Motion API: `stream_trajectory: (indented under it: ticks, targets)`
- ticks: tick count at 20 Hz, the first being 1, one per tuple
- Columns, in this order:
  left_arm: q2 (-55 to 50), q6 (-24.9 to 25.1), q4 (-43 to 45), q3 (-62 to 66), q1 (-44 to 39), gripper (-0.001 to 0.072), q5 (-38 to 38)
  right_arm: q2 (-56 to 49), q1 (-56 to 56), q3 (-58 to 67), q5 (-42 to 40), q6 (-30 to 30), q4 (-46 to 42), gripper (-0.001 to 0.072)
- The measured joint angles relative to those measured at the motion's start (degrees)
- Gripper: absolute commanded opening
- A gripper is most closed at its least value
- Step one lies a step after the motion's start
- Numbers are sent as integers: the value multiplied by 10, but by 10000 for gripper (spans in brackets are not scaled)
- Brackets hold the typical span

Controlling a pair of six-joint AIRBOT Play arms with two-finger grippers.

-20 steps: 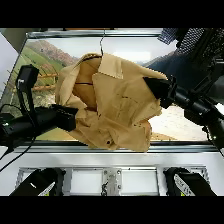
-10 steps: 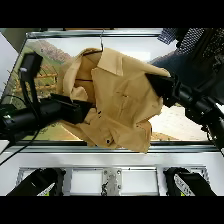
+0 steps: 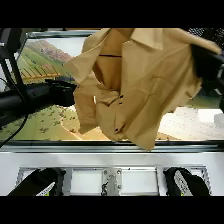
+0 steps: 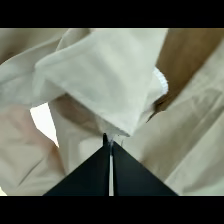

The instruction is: Fold the clothes and pants, and hang the long-sleeved shirts on hangers.

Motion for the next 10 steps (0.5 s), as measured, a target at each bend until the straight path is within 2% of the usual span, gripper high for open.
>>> stream_trajectory:
  ticks: [6, 7, 8, 10]
  targets:
    - [-42, 4, -3, 3, 1, 30, 3, 58, -174, 11, -26, 8, 6, 13]
    - [-49, 7, -6, 3, -2, 277, 11, 64, -191, 11, -35, 11, 6, 13]
    - [-56, 9, -9, 3, -6, 485, 18, 70, -205, 11, -49, 13, 6, 13]
    - [-66, 14, -14, 3, -17, 504, 35, 83, -221, 13, -90, 7, 14, 13]
